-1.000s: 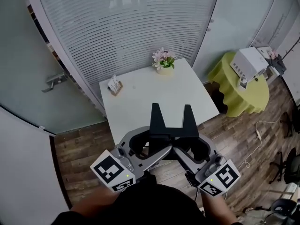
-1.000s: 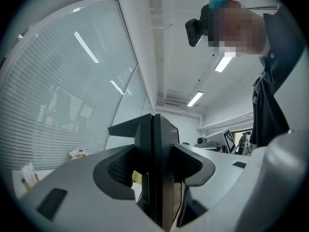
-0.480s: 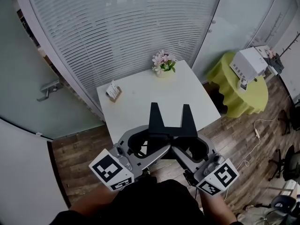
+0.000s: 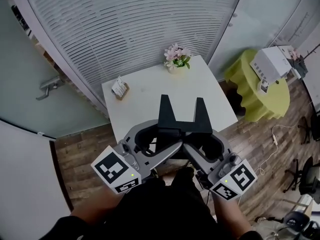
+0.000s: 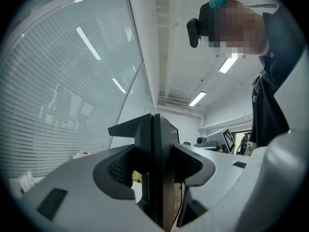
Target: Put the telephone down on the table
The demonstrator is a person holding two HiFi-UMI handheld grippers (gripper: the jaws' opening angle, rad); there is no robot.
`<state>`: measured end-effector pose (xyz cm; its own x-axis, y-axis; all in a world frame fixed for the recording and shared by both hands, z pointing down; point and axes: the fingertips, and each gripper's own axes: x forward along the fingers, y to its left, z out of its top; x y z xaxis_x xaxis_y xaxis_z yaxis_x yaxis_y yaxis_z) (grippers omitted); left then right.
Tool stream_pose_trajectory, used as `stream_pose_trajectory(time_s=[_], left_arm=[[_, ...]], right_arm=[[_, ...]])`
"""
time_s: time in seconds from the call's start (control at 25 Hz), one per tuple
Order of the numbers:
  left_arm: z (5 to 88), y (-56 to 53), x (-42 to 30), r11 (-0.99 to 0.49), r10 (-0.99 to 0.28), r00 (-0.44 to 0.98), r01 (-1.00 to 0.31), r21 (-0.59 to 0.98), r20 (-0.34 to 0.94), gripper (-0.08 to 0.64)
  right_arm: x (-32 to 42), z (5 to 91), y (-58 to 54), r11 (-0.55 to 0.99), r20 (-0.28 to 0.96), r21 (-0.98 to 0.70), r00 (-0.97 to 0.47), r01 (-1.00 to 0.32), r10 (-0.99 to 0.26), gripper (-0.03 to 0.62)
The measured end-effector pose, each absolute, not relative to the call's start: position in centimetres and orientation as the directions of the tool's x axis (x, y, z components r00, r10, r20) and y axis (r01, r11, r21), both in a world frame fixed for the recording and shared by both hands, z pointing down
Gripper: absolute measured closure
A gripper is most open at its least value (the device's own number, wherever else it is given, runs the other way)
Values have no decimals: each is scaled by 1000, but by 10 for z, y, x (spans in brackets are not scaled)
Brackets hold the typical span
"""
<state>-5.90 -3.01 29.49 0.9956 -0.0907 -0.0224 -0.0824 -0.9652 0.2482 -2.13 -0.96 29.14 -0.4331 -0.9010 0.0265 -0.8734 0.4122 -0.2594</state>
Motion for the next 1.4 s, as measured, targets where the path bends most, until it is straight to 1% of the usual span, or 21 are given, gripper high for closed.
stream_pose_trajectory(time_s=[0.24,0.6,0.92,1.16,1.4], left_arm=[[301,-41,-19,-964,-126,992,-122,238,-4,314],[303,-64,56,-941,-234,971,-237,242,41,314],[313,-80,122,-906,-330,942,-335,258,63,314],[325,-87,149,-858,-422,903,-427,286,84,314],[344,-99,156,-807,-486,866,-495,323,114,314]], right_arm=[[19,298,-22,449,17,-269,-470,-852,-882,336],[97,302,-49,536,-6,-309,-562,-786,-827,336],[164,311,-69,608,3,-324,-643,-725,-766,336],[191,323,-81,669,23,-344,-718,-659,-696,336],[200,341,-96,702,40,-379,-768,-603,-639,336]])
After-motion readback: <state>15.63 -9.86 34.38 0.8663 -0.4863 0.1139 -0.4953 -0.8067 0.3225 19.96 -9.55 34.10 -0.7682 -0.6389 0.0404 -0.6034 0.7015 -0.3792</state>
